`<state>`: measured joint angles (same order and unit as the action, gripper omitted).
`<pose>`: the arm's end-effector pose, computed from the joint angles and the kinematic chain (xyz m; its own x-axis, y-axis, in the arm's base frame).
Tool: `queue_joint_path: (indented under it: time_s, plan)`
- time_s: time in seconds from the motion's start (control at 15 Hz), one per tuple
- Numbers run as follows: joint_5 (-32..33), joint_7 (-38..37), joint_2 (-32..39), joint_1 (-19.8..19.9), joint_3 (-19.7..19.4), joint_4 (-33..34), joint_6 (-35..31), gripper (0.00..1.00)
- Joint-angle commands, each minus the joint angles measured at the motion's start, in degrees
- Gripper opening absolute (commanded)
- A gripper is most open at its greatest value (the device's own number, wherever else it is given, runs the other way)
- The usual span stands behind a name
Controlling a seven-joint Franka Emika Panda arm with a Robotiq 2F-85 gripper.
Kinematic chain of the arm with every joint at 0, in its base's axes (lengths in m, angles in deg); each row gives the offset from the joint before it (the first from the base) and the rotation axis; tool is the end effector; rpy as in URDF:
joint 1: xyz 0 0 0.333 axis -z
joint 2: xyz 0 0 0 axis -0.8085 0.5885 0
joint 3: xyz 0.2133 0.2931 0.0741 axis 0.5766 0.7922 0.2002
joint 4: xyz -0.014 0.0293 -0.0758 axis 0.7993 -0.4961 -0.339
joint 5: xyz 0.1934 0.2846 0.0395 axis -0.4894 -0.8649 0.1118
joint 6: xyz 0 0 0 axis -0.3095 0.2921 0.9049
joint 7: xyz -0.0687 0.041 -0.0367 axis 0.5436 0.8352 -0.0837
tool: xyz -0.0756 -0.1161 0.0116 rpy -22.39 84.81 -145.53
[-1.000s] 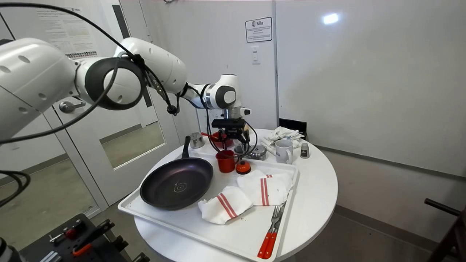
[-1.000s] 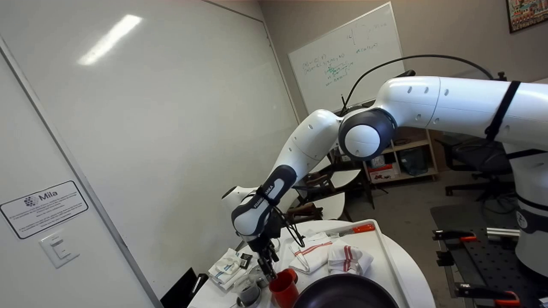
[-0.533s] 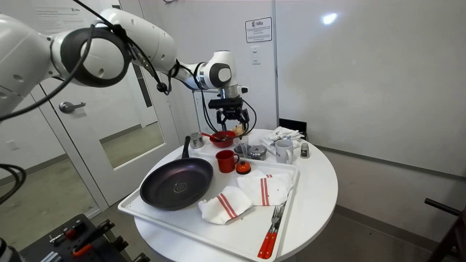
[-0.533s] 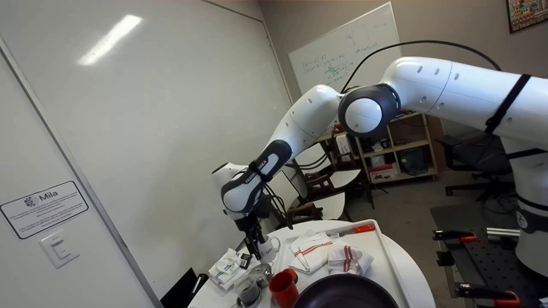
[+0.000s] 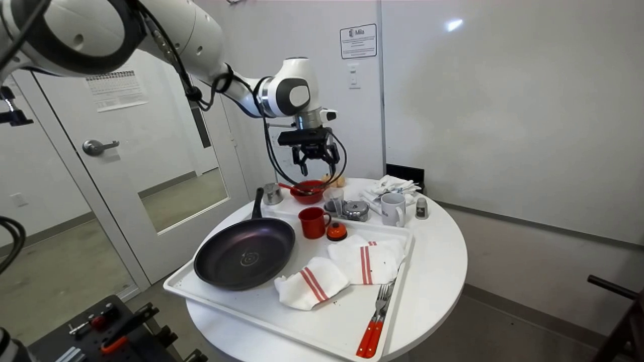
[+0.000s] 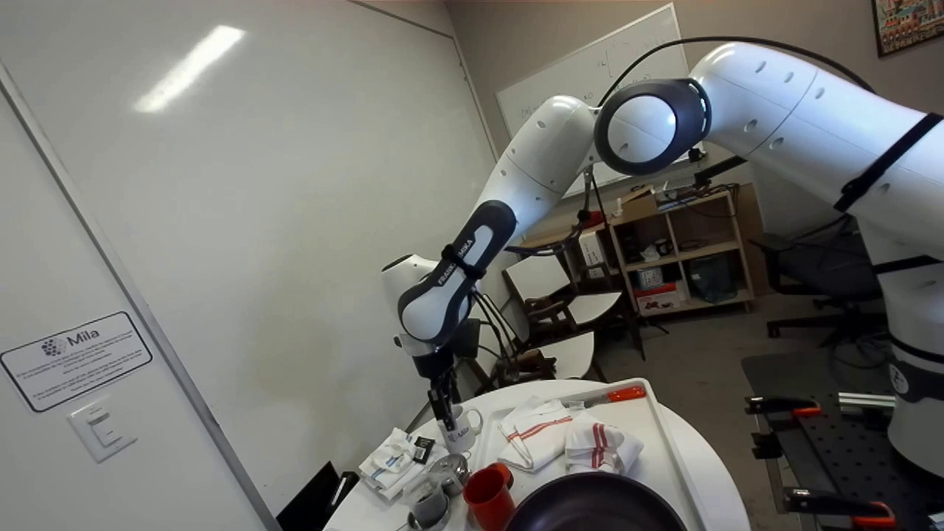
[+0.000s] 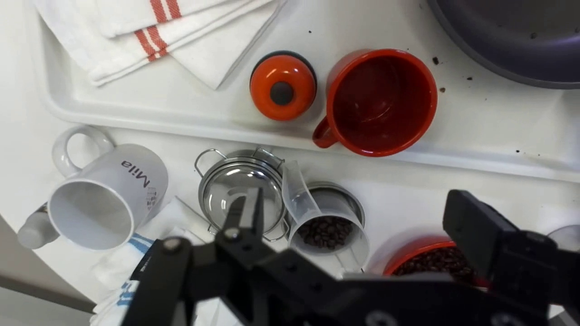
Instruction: Move the red mug backwards
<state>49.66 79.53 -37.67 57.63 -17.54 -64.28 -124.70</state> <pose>0.7269 -0.0236 0.3072 0.9539 0.2924 0.0670 0.2897 -0.9559 0.0479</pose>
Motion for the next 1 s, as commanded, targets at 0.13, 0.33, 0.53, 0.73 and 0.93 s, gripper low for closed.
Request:
queue_joint_path:
  time_s: [0.13, 0.33, 0.53, 0.73, 0.93]
  plan:
    - [-3.21, 0.61, -11.71, 2.22, 0.75, -19.23, -8.82, 1.00]
    - [-4.18, 1.00, -16.94, 2.89, 0.69, -27.49, -11.84, 1.00]
    - [-5.31, 1.56, -22.36, 3.44, 0.70, -36.12, -14.30, 1.00]
    - [-6.35, 1.93, -26.27, 3.53, 0.35, -42.09, -15.60, 1.00]
    - [-5.05, 0.47, -24.07, 2.46, -0.61, -39.55, -13.97, 1.00]
